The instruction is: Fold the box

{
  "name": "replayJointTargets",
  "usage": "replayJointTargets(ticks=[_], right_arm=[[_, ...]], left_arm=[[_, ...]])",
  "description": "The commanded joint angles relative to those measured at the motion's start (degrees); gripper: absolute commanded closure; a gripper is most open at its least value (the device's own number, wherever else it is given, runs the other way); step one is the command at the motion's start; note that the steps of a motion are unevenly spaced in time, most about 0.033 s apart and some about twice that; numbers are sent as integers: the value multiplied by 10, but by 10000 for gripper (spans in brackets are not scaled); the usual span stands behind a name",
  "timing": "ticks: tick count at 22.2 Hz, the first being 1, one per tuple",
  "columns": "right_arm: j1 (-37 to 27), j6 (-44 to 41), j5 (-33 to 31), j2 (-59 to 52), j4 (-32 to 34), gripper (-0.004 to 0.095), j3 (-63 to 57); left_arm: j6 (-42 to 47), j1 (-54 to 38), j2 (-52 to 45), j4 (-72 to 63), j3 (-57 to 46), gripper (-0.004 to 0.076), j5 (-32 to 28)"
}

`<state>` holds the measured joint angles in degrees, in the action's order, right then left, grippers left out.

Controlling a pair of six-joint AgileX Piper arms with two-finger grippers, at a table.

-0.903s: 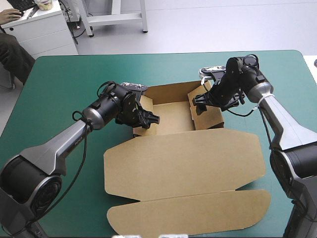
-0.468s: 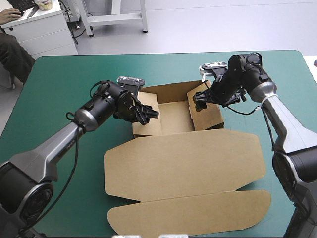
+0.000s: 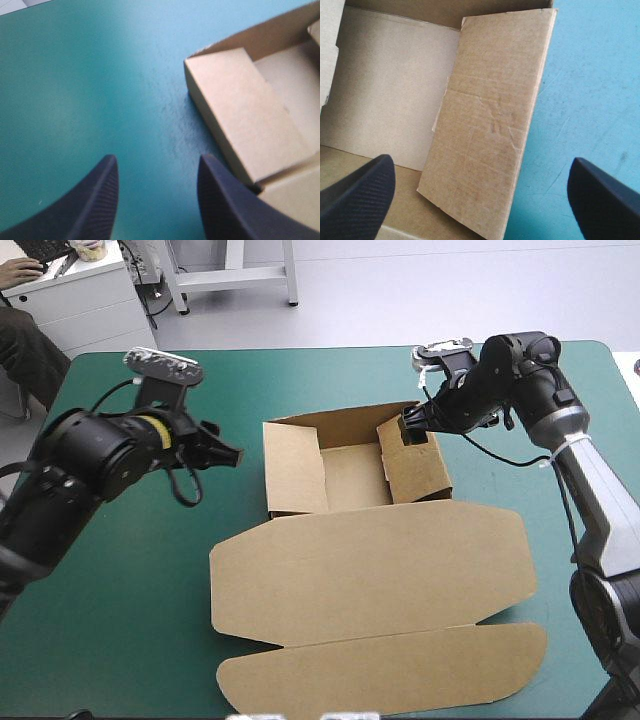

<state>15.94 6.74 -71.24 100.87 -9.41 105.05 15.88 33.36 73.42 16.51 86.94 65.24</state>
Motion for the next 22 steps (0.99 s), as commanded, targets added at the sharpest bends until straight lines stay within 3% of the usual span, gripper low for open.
replayJointTargets(ticks=[1,4,10,14,18,22], right_arm=[[-2,8,-1,-26,2,49,19],[-2,8,2,-17,2,49,19],[-2,6,4,35,2,49,19],[-2,6,11,74,1,87,19],[-2,6,11,109,1,282,19],[-2,6,17,119,1,595,19]], left_arm=[[-63,3,-75,-15,5,571,83],[-75,4,-126,-28,-45,734,81],[-74,4,-208,-28,-186,734,78],[-55,4,-246,-28,-276,734,45],[-52,4,-266,-30,-329,734,12],[-53,4,-268,-28,-342,734,11]])
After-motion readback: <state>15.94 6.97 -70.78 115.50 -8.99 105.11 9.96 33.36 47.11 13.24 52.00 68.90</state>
